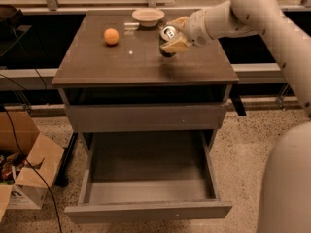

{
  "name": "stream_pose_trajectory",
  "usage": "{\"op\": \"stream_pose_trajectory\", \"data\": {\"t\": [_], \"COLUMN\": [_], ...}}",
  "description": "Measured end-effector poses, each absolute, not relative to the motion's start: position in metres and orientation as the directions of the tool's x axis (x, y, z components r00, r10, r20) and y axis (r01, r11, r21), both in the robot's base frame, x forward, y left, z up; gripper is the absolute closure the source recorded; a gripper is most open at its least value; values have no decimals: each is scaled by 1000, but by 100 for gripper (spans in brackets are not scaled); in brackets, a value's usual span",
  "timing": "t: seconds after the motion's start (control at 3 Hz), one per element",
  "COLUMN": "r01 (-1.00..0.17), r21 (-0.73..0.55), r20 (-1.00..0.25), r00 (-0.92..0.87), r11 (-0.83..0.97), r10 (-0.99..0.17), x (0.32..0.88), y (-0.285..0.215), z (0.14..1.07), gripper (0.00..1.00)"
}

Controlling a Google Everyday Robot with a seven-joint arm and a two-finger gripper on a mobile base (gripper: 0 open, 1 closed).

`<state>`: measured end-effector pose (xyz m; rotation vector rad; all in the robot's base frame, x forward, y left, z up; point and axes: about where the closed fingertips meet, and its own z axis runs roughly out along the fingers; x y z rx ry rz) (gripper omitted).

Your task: Pick green can from middle drawer and place on counter

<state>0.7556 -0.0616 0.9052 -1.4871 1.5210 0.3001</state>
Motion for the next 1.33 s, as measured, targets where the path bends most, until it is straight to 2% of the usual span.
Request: {"op": "stream_pose_trajectory", "data": {"t": [0.33,0.67,1.33], "r01": [-879,-877,-876], "r21": [-415,-409,-404], "r20": [-768,-797,-810], "r00": [200,208,210], "r11": [235,253,262], "r10": [-609,-568,-547], "x": [785,795,799], "y": [-46,-37,-29], "z": [880,870,871], "gripper": [100,73,27]}}
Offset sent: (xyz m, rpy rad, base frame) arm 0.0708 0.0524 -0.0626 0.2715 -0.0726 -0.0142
